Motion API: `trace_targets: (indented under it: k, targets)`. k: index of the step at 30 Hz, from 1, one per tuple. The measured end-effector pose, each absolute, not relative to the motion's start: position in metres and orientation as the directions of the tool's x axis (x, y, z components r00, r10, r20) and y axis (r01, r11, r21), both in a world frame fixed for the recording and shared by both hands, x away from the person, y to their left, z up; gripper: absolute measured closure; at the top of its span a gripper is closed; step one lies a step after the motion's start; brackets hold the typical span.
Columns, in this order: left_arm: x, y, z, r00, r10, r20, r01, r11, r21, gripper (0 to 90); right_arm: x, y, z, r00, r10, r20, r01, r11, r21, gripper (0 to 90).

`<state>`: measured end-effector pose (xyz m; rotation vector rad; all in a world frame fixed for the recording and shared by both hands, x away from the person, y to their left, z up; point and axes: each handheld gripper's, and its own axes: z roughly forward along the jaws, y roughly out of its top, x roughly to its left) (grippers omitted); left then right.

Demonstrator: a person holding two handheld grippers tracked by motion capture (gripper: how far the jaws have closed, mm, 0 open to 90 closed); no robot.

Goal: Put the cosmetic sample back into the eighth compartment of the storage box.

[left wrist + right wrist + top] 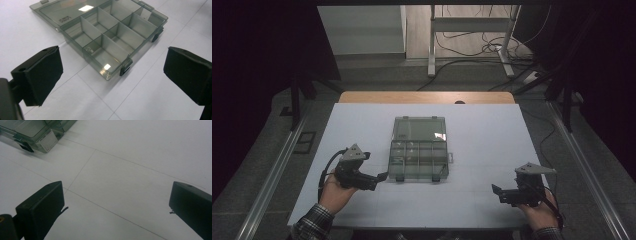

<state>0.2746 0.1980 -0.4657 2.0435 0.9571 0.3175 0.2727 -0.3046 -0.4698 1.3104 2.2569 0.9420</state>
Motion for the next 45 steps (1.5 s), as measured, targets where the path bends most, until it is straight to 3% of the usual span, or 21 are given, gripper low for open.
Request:
trace_targets:
  k: [45]
  targets:
    - [0.233, 0.272, -0.476, 0.515, 0.849, -0.119, 0.572, -0.237, 0.785, 2.0, 0.271, -0.308, -0.469, -0.520, 0.853, 0.055, 0.608, 0.323, 0.725, 0.0]
